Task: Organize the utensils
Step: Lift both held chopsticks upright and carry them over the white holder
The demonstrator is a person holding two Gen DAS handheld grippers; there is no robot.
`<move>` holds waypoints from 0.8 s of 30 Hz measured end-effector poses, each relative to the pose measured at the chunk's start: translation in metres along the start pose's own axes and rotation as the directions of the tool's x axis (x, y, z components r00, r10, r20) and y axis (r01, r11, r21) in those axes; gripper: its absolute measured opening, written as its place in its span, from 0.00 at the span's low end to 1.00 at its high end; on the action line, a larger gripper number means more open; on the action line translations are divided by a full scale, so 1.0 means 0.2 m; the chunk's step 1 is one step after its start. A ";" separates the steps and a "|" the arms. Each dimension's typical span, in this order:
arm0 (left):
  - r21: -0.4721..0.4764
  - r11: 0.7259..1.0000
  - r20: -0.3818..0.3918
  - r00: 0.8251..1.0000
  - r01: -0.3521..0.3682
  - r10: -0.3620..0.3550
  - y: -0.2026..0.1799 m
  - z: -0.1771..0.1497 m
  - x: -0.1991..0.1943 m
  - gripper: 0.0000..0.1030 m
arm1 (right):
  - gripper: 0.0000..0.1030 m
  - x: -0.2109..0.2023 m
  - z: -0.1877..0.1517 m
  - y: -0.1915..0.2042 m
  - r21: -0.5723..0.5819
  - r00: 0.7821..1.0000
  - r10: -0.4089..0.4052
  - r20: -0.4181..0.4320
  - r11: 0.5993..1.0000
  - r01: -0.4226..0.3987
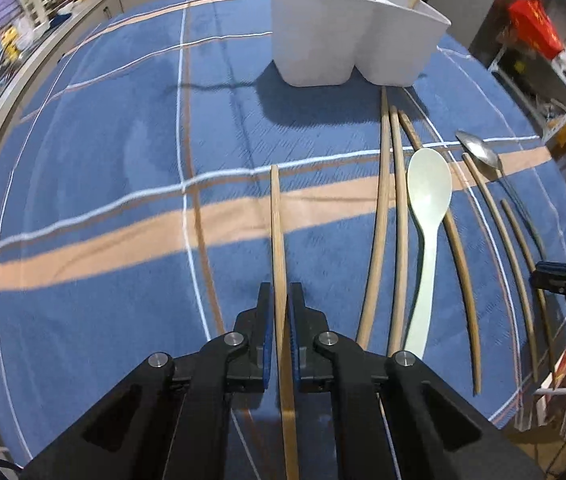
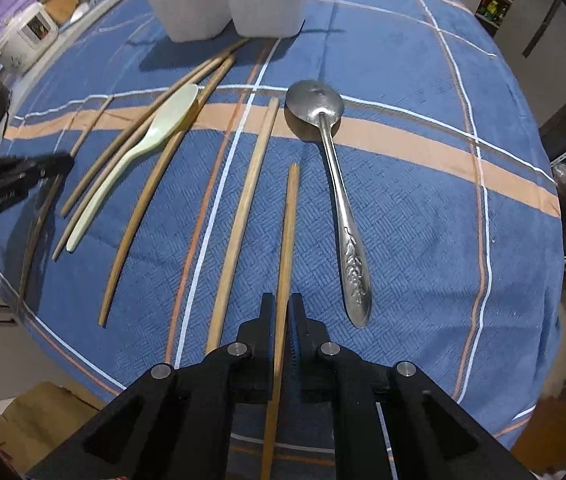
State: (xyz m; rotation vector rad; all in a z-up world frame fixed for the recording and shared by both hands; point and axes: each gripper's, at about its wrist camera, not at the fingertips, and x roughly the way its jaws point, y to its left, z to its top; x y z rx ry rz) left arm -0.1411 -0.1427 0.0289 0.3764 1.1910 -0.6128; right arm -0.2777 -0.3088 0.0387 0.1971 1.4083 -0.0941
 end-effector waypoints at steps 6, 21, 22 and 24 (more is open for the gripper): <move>0.057 0.998 0.005 1.000 -0.022 0.022 -0.04 0.05 0.03 0.08 | 0.07 0.04 0.12 0.06 -0.042 0.997 -0.063 -0.035 0.997 0.062; -0.063 0.996 0.141 0.989 0.056 -0.046 0.00 0.00 -0.10 0.06 | 0.05 -0.06 0.01 -0.04 0.080 0.970 0.074 0.230 0.992 -0.095; -0.061 0.996 0.164 0.985 0.057 -0.046 -0.01 -0.03 -0.14 0.06 | 0.05 -0.10 -0.01 -0.06 0.088 0.963 0.078 0.256 0.991 -0.104; -0.056 0.997 0.211 0.977 0.054 -0.041 -0.02 -0.06 -0.23 0.06 | 0.05 -0.17 -0.06 -0.08 0.104 0.947 0.093 0.309 0.986 -0.131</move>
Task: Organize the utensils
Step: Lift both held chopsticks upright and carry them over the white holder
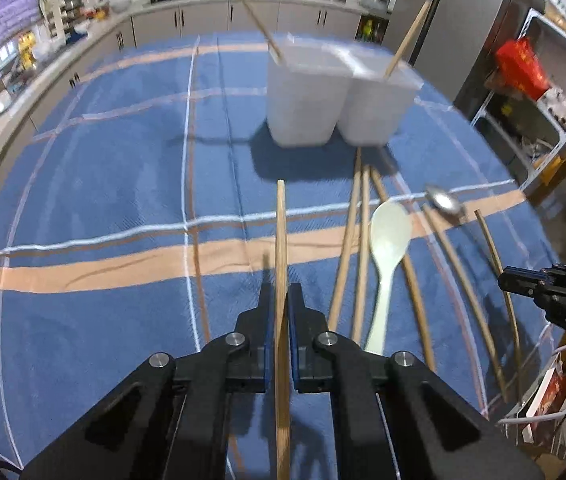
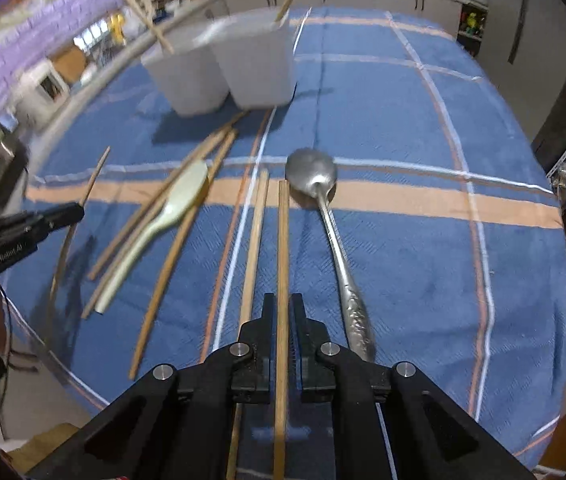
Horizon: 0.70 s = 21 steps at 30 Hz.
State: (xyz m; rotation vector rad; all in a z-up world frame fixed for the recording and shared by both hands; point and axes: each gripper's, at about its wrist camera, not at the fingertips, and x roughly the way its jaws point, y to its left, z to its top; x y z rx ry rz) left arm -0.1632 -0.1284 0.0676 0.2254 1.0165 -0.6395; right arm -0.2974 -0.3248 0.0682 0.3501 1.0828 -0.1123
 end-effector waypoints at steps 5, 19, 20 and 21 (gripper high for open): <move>-0.004 1.000 0.102 0.995 0.001 -0.001 -0.03 -0.04 -0.20 0.06 | 0.05 -0.14 -0.02 0.02 0.018 0.993 0.027 0.114 0.999 -0.029; -0.081 0.996 0.330 0.944 0.036 -0.007 -0.10 -0.03 -0.62 0.06 | 0.05 -0.43 -0.03 0.05 0.025 0.952 0.091 0.293 0.994 -0.103; -0.085 0.995 0.342 0.939 0.044 -0.012 -0.10 -0.02 -0.64 0.06 | 0.05 -0.45 -0.02 0.05 0.026 0.948 0.094 0.304 0.994 -0.106; -0.090 0.995 0.354 0.935 0.052 -0.017 -0.09 0.00 -0.66 0.06 | 0.05 -0.46 -0.01 0.05 0.026 0.945 0.096 0.312 0.994 -0.109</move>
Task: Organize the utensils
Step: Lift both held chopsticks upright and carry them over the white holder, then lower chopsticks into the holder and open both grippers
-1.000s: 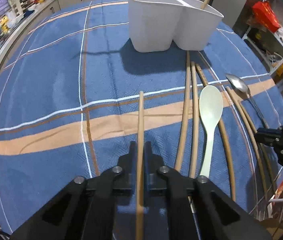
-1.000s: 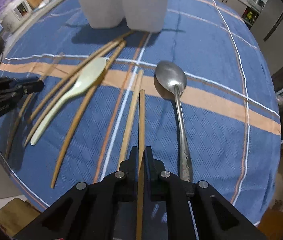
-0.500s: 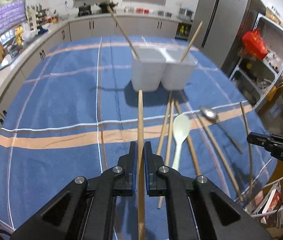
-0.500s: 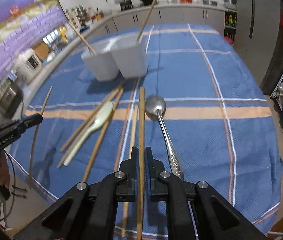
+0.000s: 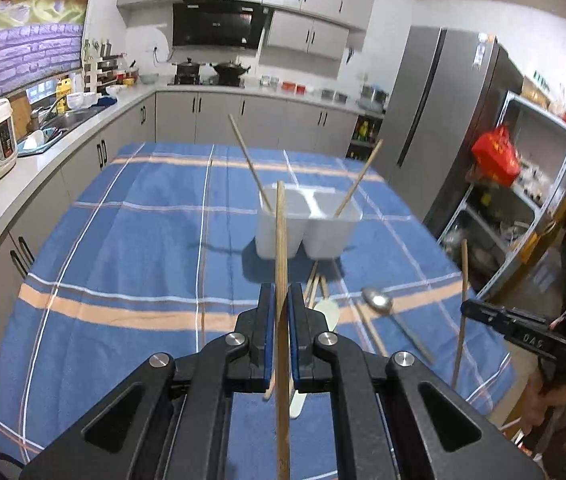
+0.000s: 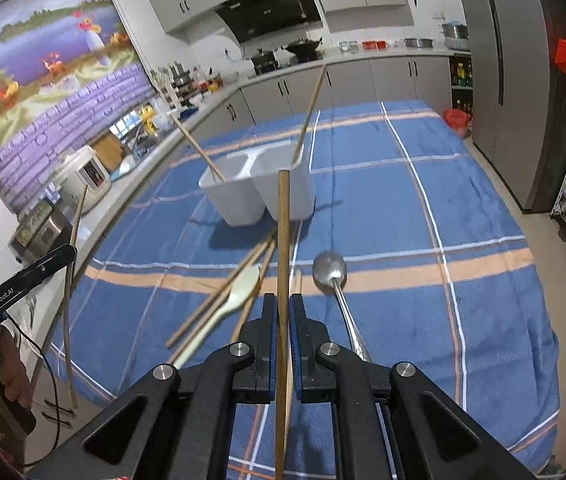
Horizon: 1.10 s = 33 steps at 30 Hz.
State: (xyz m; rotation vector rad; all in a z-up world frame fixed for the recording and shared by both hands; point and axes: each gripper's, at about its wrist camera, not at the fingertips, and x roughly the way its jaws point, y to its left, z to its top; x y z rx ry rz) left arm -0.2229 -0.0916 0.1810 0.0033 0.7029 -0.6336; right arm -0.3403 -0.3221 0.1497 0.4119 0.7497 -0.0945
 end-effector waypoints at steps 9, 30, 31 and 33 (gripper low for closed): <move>-0.038 0.996 0.092 0.993 0.077 -0.073 -0.02 0.31 0.05 0.06 | 0.05 -0.06 0.26 0.01 0.013 0.993 0.015 0.117 1.000 -0.017; -0.019 1.000 0.294 0.956 0.011 -0.005 -0.09 1.08 0.96 0.06 | 0.06 0.55 1.13 0.15 0.026 0.921 -0.102 0.375 0.995 0.100; -0.017 1.000 0.292 0.956 0.004 0.001 -0.10 1.08 0.99 0.06 | 0.06 0.57 1.14 0.15 0.025 0.921 -0.113 0.374 0.993 0.112; -0.010 1.000 0.285 0.958 -0.013 0.016 -0.11 1.06 1.09 0.06 | 0.06 0.64 1.13 0.14 0.020 0.922 -0.132 0.364 0.991 0.134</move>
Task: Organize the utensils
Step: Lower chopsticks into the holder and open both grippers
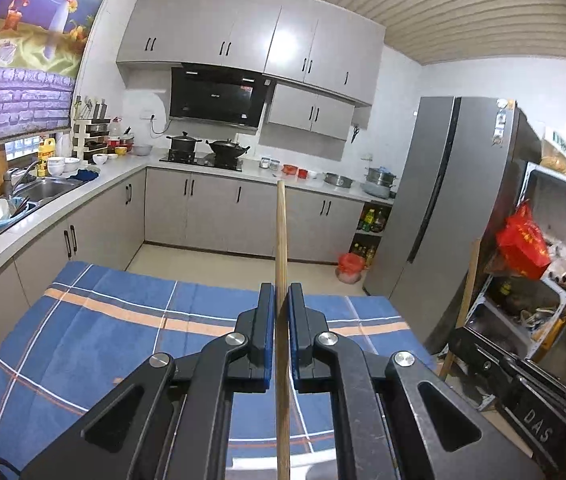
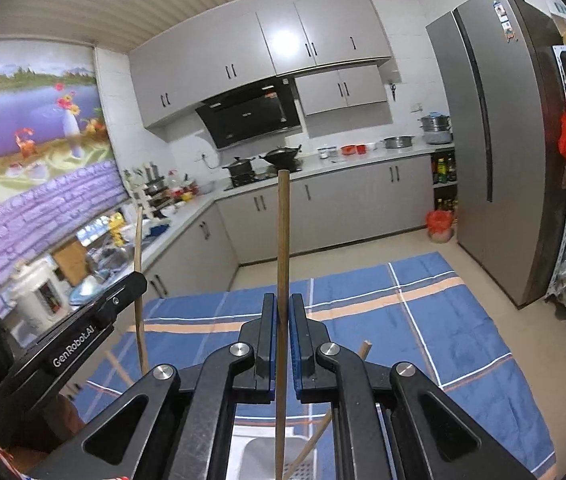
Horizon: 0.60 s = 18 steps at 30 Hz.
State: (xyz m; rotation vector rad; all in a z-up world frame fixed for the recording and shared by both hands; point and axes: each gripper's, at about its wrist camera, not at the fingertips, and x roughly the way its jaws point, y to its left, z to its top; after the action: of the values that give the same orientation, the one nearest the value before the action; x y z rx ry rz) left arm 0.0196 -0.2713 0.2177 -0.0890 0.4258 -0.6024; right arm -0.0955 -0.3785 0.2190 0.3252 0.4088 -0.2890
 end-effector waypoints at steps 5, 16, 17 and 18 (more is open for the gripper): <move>0.033 0.999 -0.047 0.999 -0.019 0.021 -0.01 -0.12 0.13 0.06 | 0.06 0.08 -0.08 -0.03 -0.014 0.999 -0.015 -0.040 1.000 0.015; 0.012 0.999 -0.107 0.994 -0.033 0.035 0.03 -0.21 0.11 0.06 | 0.06 0.10 -0.27 -0.08 0.011 0.988 0.008 -0.154 1.000 -0.006; 0.011 0.999 -0.107 0.994 -0.034 0.035 0.03 -0.21 0.10 0.06 | 0.06 0.11 -0.28 -0.09 0.016 0.986 0.015 -0.166 1.000 -0.012; 0.010 0.999 -0.109 0.994 -0.032 0.033 0.02 -0.20 0.08 0.06 | 0.06 0.11 -0.29 -0.10 0.020 0.985 0.018 -0.172 1.000 -0.014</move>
State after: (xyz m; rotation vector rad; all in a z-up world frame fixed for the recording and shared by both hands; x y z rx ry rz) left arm 0.0172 -0.2744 0.1740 -0.0416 0.5297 -0.5788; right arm -0.1028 -0.3799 0.1555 0.3729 0.5734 -0.2499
